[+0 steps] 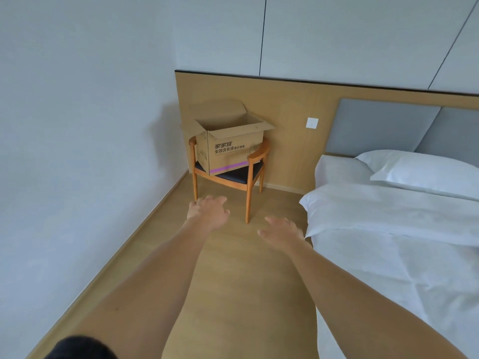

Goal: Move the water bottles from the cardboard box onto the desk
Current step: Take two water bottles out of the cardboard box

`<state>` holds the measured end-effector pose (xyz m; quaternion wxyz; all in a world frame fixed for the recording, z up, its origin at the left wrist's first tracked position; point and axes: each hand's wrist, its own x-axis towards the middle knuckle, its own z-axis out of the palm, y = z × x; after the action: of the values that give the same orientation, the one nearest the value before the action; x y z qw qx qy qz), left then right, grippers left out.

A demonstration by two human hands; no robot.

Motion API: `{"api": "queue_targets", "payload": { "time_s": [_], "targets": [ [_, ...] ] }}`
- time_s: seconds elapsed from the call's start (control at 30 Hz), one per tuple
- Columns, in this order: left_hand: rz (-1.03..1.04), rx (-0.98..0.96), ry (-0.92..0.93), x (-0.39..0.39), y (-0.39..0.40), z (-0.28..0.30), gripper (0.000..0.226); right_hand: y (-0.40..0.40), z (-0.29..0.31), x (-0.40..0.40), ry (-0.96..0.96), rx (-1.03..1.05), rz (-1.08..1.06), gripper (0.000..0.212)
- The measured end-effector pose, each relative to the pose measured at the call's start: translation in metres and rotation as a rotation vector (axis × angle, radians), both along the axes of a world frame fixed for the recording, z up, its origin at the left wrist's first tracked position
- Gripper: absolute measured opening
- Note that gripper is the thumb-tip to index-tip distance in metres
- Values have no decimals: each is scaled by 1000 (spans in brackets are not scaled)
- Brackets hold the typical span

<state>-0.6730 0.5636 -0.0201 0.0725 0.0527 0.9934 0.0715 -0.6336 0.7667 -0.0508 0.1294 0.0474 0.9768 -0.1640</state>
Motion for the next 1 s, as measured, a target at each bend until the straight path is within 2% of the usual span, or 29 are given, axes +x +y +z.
{"api": "queue_targets", "payload": {
  "time_s": [0.27,0.47,0.8,1.0],
  "targets": [
    [-105,29,-8,-135,62,-21,46,56,2,-108,22,25,-102,58],
    [-177,72,15,-276,104,-31,48,90,10,-237,62,101,-146,61],
    [-255,40,3,-461,138,-25,47,116,25,-413,81,88,-174,55],
    [-201,105,-10,-552,150,-34,46,137,23,-512,105,85,-113,47]
  ]
}}
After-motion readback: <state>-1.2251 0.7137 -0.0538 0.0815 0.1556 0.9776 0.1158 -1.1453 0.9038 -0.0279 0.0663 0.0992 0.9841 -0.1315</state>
